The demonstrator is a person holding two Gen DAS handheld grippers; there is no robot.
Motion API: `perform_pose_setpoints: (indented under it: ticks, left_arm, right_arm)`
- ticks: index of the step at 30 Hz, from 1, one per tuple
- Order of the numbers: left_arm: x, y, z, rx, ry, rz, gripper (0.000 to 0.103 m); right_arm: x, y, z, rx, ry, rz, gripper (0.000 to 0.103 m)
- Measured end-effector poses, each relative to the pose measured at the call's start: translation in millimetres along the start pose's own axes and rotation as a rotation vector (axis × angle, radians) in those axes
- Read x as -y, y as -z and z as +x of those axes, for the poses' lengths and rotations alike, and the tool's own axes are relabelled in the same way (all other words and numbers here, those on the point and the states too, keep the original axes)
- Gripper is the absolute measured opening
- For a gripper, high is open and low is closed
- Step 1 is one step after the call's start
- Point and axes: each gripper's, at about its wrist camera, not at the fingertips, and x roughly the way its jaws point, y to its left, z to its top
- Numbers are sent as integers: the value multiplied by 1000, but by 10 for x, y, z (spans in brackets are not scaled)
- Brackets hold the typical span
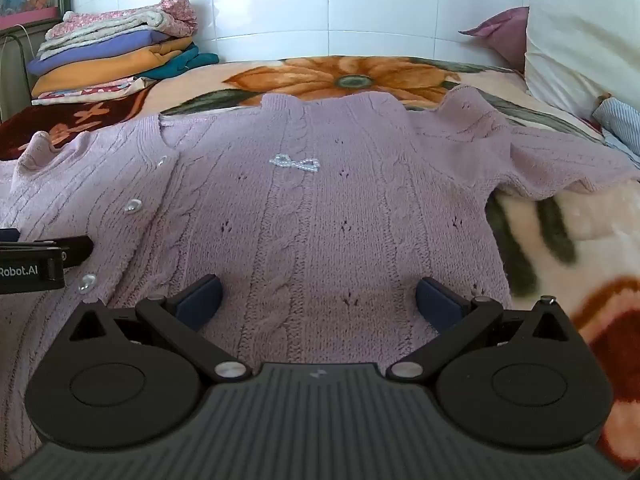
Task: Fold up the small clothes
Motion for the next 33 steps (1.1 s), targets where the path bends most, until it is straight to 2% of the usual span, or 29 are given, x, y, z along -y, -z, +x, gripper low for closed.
perform_pose_setpoints:
  ticks: [19, 33]
  left_arm:
    - [-80, -43, 5, 7, 3, 2, 103]
    - [8, 18, -47, 20, -13, 5, 103]
  right_arm:
    - [-1, 5, -27, 9, -1, -1, 103]
    - [14, 6, -29, 10, -3, 1, 103]
